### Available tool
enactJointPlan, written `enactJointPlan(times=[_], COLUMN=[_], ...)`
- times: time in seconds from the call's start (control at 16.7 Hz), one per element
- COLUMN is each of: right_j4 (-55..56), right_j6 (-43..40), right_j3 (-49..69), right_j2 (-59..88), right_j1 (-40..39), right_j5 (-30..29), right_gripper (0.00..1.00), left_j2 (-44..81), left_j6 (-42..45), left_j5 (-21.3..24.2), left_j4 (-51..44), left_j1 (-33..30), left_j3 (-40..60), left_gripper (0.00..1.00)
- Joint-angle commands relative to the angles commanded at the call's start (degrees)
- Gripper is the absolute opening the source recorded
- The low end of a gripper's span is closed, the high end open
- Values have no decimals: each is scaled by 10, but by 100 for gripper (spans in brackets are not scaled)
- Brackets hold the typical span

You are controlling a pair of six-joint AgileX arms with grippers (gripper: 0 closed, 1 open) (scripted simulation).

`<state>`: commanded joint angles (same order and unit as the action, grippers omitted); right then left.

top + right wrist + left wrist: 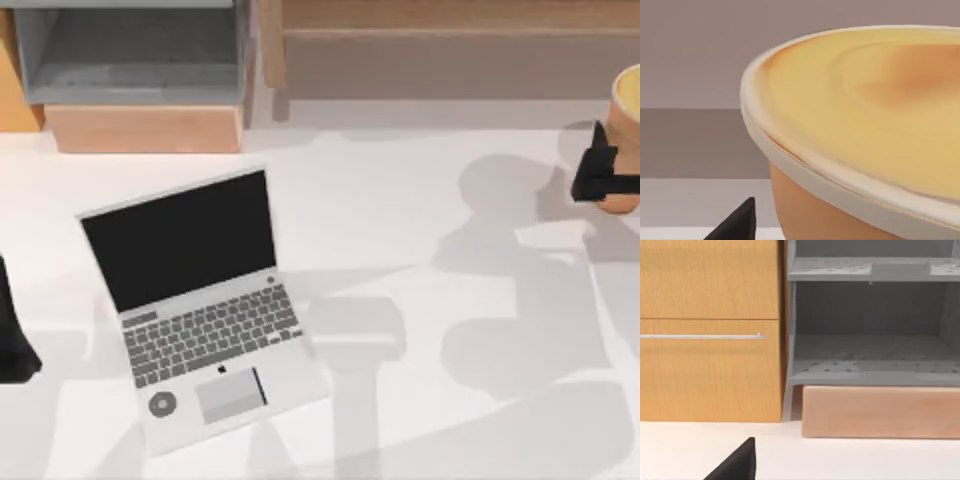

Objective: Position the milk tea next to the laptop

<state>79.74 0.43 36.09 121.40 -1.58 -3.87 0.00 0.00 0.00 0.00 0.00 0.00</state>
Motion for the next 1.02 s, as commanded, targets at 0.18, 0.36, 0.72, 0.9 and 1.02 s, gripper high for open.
enactJointPlan(times=[0.18,0.36,0.72,0.9,1.02], right_j4=[-11,-11,-11,-11,-11], right_j6=[0,0,0,0,0], right_j3=[17,17,17,17,17], right_j2=[7,7,7,7,7], right_j1=[1,1,1,1,1], right_j5=[1,1,1,1,1], right_gripper=[100,92,47,25,10], left_j2=[0,0,0,0,0], left_j6=[0,0,0,0,0], left_j5=[0,0,0,0,0], left_j4=[0,0,0,0,0], left_j1=[0,0,0,0,0], left_j3=[0,0,0,0,0], left_gripper=[100,100,100,100,100])
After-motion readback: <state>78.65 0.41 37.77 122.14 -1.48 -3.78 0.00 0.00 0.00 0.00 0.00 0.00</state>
